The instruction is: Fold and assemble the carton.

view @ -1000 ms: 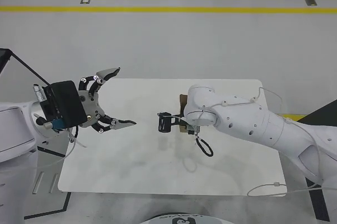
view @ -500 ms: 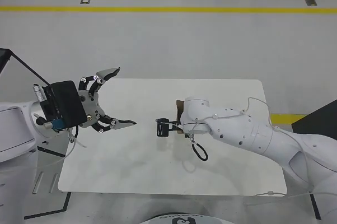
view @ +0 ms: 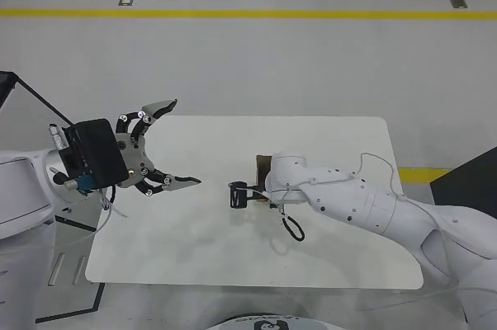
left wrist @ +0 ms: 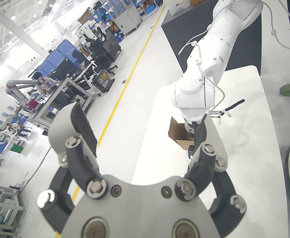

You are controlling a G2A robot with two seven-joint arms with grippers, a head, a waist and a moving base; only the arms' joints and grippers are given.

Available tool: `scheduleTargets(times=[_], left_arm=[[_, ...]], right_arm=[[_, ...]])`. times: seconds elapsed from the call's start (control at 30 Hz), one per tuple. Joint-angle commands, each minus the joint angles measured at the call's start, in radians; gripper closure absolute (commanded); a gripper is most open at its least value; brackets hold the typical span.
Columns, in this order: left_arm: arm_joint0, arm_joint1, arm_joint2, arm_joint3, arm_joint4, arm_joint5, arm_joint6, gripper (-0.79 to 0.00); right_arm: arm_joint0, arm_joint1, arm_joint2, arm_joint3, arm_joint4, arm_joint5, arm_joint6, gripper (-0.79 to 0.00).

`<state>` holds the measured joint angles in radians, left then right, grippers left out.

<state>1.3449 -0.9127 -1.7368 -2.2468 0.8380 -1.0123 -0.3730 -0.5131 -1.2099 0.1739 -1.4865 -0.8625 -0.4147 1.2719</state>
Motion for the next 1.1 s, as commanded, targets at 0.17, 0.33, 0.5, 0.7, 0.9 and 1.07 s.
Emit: scheduleTargets(times=[0.17, 0.33, 0.5, 0.7, 0.9, 1.07], left_arm=[[0.000, 0.000, 0.000, 0.000, 0.000, 0.000, 0.000, -0.785], [0.000, 0.000, 0.000, 0.000, 0.000, 0.000, 0.000, -0.785], [0.000, 0.000, 0.000, 0.000, 0.000, 0.000, 0.000, -0.785], [0.000, 0.000, 0.000, 0.000, 0.000, 0.000, 0.000, -0.785], [0.000, 0.000, 0.000, 0.000, 0.000, 0.000, 0.000, -0.785], [0.000, 0.000, 0.000, 0.000, 0.000, 0.000, 0.000, -0.785]], right_arm=[[-0.014, -0.018, 0.006, 0.030, -0.016, -0.019, 0.001, 0.000], [-0.027, -0.026, 0.013, 0.035, -0.031, -0.027, 0.003, 0.000], [-0.042, -0.032, 0.018, 0.039, -0.045, -0.034, 0.010, 0.000], [-0.055, -0.040, 0.027, 0.049, -0.048, -0.039, 0.024, 0.000], [-0.068, -0.046, 0.040, 0.052, -0.054, -0.038, 0.031, -0.274], [-0.079, -0.044, 0.058, 0.040, -0.062, -0.031, 0.032, -0.329]])
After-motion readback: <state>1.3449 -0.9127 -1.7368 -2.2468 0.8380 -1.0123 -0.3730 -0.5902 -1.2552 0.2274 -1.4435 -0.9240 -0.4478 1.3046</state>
